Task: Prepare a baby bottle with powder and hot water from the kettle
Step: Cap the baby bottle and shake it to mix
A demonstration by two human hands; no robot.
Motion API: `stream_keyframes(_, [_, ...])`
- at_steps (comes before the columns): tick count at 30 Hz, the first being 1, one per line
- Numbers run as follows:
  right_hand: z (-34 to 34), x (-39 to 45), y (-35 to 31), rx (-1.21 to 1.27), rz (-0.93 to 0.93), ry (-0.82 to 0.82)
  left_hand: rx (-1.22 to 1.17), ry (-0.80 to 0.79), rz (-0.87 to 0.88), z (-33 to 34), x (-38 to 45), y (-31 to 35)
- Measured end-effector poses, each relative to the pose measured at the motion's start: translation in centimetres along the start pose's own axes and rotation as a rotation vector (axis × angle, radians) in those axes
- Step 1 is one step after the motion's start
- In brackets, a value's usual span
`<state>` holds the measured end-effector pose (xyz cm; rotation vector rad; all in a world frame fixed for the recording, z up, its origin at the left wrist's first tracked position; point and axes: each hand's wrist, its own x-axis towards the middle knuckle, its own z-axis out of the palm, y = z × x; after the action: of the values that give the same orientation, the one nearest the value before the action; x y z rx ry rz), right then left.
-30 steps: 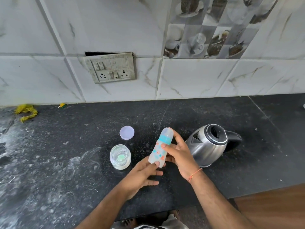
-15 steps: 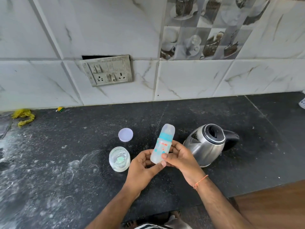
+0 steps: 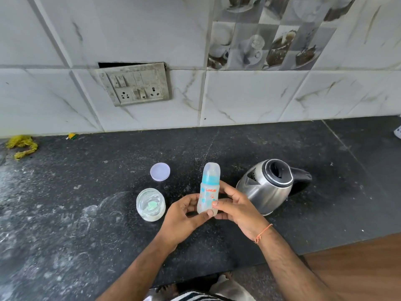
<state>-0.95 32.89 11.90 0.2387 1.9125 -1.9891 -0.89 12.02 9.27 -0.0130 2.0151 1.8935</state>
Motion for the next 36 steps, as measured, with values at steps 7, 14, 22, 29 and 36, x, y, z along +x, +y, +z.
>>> stream_keyframes(7, [-0.6, 2.6, 1.7, -0.178, 0.001, 0.038, 0.105, 0.043, -0.047, -0.3, 1.6, -2.4])
stream_keyframes(14, [-1.3, 6.0, 4.6, -0.427, -0.049, 0.006, 0.439, 0.078, -0.04, -0.2, 4.3, -4.0])
stream_keyframes(22, [-1.7, 7.3, 6.2, -0.488, -0.13, 0.016, 0.505, 0.219, -0.045, 1.5, 5.7, -6.4])
stream_keyframes(29, [-2.9, 7.5, 7.3, -0.463, -0.155, -0.032, 0.543, 0.298, -0.026, 3.0, 5.3, -7.5])
stream_keyframes(36, [-3.4, 7.7, 7.7, -0.473, -0.175, -0.092, 0.539, 0.305, -0.054, 3.4, 4.9, -7.4])
